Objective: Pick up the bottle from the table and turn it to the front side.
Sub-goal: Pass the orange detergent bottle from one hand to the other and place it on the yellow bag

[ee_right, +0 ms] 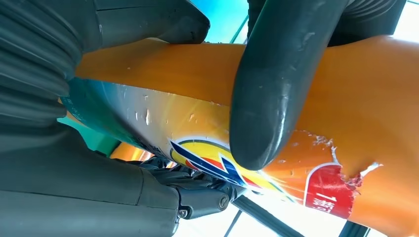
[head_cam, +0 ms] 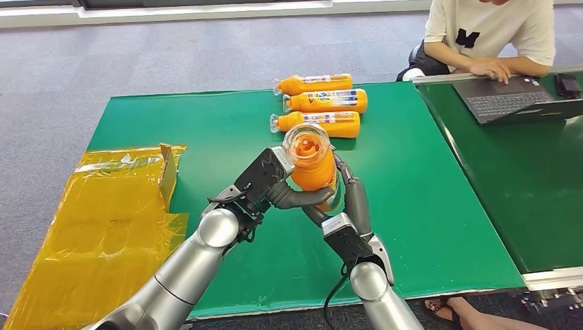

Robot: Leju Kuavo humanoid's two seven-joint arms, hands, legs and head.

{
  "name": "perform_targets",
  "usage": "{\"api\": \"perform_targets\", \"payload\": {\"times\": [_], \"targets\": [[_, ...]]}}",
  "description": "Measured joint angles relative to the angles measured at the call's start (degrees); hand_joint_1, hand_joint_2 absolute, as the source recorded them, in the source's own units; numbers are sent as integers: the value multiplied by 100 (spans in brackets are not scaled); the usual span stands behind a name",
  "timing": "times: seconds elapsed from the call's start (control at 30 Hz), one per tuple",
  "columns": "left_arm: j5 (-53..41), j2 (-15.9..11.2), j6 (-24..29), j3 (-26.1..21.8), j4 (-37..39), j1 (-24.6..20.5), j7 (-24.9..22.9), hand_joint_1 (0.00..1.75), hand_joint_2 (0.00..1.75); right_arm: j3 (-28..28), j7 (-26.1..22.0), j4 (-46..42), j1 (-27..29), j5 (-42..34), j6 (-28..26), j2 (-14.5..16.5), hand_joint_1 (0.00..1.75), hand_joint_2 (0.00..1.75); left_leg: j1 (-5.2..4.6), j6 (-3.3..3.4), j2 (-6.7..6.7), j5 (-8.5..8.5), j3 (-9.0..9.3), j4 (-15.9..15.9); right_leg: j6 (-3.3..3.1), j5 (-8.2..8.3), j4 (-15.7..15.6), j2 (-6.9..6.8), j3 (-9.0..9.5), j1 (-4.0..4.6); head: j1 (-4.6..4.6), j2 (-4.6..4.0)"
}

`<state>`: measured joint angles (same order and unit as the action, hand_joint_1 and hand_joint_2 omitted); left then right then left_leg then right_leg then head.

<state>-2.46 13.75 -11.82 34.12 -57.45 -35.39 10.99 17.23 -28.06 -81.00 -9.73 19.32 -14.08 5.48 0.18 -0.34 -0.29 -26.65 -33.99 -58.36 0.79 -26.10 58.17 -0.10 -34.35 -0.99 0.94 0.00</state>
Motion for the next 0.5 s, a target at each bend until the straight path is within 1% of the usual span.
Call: {"api": "perform_targets", "payload": {"times": [0.1,0.13,0.3,0.47,0.5], "targets": [[-38,-17,26,-6,-75,42,0,175,175,3,2,0,0,11,46,3,7,175,0,0,-1,0,0,0,0,0,0,-1,0,0,0,0],[-57,-22,42,-9,-98,51,0,175,175,4,18,0,0,25,66,3,0,175,0,0,-1,0,0,0,0,0,0,-1,0,0,0,0],[-112,-57,103,-74,-167,127,-4,175,175,15,291,0,2,200,162,3,0,175,0,0,1,0,1,0,0,0,0,1,-1,0,0,0],[-120,-90,105,-98,-184,157,-4,175,175,17,350,0,6,235,174,3,0,175,0,0,1,0,1,0,0,0,0,1,-1,0,1,0],[-126,-95,108,-98,-185,159,-5,175,175,18,374,0,7,246,188,3,0,131,0,0,1,0,1,0,0,0,0,2,-1,0,1,0]]}}
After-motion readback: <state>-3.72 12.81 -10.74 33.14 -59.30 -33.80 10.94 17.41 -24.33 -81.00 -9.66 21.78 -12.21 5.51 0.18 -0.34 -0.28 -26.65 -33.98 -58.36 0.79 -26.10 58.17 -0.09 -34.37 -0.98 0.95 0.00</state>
